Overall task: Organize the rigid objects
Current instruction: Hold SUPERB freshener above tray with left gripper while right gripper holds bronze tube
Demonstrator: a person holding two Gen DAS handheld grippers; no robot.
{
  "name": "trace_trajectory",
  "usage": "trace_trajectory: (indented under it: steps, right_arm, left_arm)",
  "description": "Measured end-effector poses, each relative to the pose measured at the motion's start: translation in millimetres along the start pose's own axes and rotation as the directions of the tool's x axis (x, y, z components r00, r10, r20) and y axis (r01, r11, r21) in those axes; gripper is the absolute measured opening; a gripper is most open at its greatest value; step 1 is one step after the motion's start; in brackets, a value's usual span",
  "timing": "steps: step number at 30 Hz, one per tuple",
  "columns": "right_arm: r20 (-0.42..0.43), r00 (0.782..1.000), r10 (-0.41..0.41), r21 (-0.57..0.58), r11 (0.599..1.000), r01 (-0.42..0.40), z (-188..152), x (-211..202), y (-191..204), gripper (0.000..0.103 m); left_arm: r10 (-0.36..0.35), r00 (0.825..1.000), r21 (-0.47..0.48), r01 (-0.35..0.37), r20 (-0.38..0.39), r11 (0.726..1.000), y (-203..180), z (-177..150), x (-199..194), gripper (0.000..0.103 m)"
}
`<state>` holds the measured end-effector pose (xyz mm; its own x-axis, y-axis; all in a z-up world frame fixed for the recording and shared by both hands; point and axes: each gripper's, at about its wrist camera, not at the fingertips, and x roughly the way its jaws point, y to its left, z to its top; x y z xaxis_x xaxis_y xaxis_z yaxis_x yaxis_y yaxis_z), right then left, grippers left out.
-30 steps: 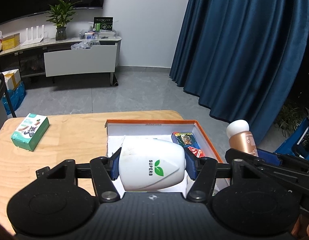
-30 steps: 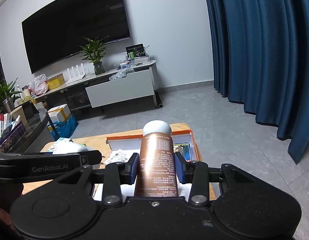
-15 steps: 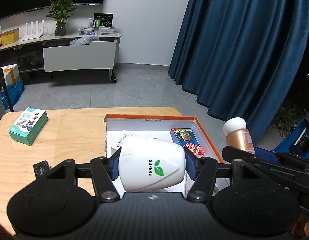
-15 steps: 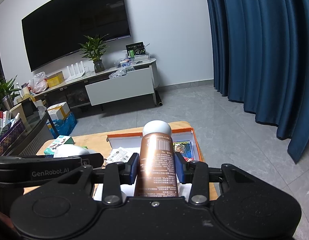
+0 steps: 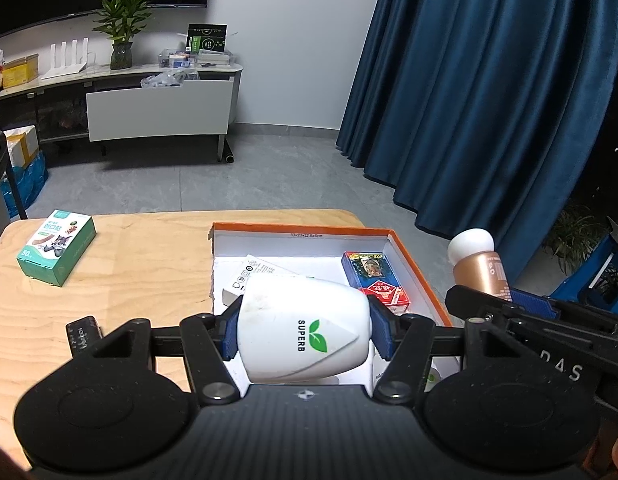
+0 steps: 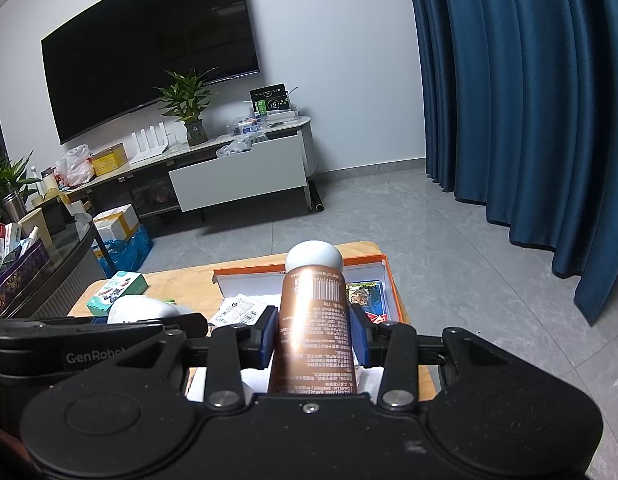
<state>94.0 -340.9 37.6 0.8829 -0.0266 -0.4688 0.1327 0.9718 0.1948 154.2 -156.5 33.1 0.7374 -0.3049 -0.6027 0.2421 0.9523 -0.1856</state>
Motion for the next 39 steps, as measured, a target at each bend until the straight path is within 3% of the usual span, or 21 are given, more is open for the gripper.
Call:
trace_trajectory:
  steps: [39]
  right_arm:
    - [0.008,1.000,0.001,0.003,1.000,-0.001,1.7,-4.4,1.6,0.047]
  left_arm:
    - [-0.004,1.000,-0.003,0.004,0.015,1.000,1.4,-1.0,-5.3,0.062]
